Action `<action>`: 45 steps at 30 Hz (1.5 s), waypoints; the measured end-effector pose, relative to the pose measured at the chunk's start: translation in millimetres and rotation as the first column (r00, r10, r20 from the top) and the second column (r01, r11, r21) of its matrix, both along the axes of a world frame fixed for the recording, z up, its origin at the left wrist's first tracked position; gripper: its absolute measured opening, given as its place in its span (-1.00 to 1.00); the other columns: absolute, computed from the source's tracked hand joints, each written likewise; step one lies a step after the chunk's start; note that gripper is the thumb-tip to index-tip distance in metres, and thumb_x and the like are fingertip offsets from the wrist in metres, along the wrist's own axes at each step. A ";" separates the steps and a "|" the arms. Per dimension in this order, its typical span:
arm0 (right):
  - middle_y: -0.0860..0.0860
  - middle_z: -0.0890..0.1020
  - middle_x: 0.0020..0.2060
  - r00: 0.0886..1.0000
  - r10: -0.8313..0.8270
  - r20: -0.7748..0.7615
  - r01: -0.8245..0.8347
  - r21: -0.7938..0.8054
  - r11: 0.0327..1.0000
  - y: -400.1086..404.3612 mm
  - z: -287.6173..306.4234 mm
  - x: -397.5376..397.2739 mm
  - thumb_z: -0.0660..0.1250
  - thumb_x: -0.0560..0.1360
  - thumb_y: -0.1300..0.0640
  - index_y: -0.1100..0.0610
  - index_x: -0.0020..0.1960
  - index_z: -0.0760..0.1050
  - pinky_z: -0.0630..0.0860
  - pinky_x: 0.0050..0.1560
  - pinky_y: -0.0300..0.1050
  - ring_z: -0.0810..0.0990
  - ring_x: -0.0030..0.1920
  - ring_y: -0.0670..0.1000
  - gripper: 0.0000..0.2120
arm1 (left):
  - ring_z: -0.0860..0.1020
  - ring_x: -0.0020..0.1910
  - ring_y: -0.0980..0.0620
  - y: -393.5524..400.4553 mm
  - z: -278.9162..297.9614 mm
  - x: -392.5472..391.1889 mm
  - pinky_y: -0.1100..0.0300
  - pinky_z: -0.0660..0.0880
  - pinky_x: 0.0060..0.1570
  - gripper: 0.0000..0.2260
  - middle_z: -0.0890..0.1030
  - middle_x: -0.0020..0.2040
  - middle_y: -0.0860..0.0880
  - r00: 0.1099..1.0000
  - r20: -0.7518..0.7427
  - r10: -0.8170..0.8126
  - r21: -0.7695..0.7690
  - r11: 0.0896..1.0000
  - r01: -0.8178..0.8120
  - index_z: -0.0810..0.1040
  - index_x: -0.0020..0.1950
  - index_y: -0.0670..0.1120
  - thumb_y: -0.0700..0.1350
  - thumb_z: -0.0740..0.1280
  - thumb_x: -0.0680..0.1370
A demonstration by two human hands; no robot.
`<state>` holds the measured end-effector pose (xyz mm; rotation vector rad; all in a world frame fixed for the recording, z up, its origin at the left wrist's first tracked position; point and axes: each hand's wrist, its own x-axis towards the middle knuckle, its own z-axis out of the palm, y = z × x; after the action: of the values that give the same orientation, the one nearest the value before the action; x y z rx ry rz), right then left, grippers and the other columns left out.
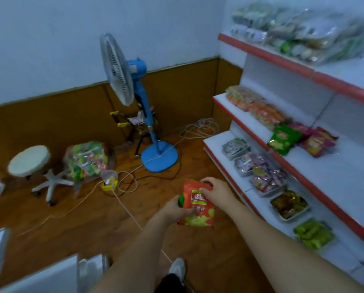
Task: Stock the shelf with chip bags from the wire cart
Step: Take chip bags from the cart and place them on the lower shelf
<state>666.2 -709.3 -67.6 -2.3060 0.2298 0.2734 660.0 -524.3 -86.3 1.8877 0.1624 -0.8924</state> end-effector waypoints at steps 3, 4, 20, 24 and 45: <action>0.08 0.45 0.40 0.944 -0.324 -0.070 0.331 0.170 0.928 -32.7 -1.9 18.3 0.44 0.42 -0.16 0.08 0.49 0.26 0.47 0.32 0.08 0.47 0.35 0.10 -0.26 | 0.59 0.08 0.00 -34.9 8.8 58.7 0.08 0.57 0.12 -0.35 0.58 0.15 0.00 0.999 0.022 -0.034 -0.082 0.996 0.035 0.39 0.37 -0.04 0.04 0.58 0.36; 0.09 0.39 0.44 0.903 -0.412 -0.121 0.429 0.248 0.868 -42.4 -3.3 22.1 0.45 0.36 -0.24 0.08 0.52 0.19 0.41 0.37 0.11 0.42 0.40 0.12 -0.13 | 0.60 0.01 0.02 -48.7 13.9 75.4 0.14 0.60 0.03 -0.40 0.59 0.10 0.00 0.998 0.021 -0.058 -0.108 0.992 0.060 0.41 0.34 -0.06 0.01 0.57 0.39; -0.12 0.57 0.26 0.479 -0.833 -0.277 0.823 0.472 0.316 -265.5 -38.7 -27.9 0.37 0.19 -0.51 -0.20 0.37 0.37 0.52 0.24 -0.03 0.58 0.19 -0.03 -0.18 | 0.65 0.04 0.06 -373.3 -0.5 136.4 0.21 0.61 -0.03 -0.38 0.63 0.17 -0.11 0.648 0.025 -0.761 -0.245 0.624 0.743 0.48 0.33 -0.13 -0.25 0.55 0.30; -0.09 0.64 0.05 0.428 -0.851 -0.305 0.814 0.539 0.216 -335.0 -43.0 -25.2 0.46 0.44 -0.07 -0.07 0.25 0.44 0.56 -0.10 -0.22 0.63 -0.01 -0.07 -0.57 | 0.64 0.02 -0.03 -452.4 -10.6 136.9 0.14 0.62 -0.01 -0.42 0.64 0.13 -0.11 0.611 0.002 -0.791 -0.126 0.606 0.785 0.53 0.27 -0.17 -0.27 0.56 0.27; 0.09 0.67 0.03 0.246 -0.899 -0.363 0.937 0.328 0.124 -505.6 -159.6 141.8 0.48 0.30 -0.05 0.10 0.22 0.49 0.60 0.09 0.11 0.66 -0.02 0.12 -0.46 | 0.55 0.10 -0.22 -626.7 -131.4 283.9 0.00 0.51 0.09 -0.59 0.52 0.14 -0.22 0.483 0.269 -0.833 0.426 0.553 0.716 0.43 0.26 -0.23 -0.02 0.38 0.52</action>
<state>808.1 -1214.9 -227.2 -1.2191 1.4299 -0.2414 943.9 -1151.0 -217.7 2.3928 -1.0322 -1.0101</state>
